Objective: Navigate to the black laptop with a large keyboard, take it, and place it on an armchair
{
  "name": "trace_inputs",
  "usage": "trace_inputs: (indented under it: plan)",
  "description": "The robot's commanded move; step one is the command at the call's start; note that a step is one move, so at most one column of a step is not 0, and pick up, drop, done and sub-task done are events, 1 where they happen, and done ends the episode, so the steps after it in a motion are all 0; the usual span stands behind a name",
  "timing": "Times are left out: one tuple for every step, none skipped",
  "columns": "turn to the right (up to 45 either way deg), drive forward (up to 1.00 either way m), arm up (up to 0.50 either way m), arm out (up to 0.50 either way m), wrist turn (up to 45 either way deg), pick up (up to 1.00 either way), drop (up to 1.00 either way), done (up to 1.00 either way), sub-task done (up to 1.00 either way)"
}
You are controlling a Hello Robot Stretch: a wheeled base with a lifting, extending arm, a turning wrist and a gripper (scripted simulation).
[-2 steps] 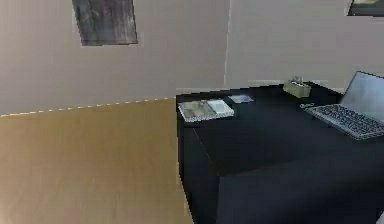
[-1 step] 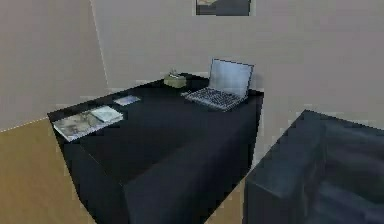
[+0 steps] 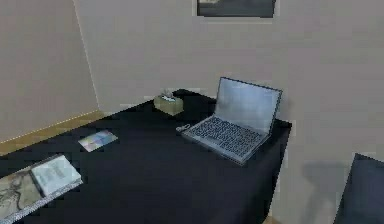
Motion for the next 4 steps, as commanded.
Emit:
trace_inputs:
  plan:
    - [-45.0,0.00,0.00,0.00,0.0,0.00,0.00,0.00,0.00]
    - [-30.0,0.00,0.00,0.00,0.0,0.00,0.00,0.00,0.00]
    - [0.0,0.00,0.50,0.00,0.0,0.00,0.00,0.00,0.00]
    - [0.0,0.00,0.38,0.00,0.0,0.00,0.00,0.00,0.00]
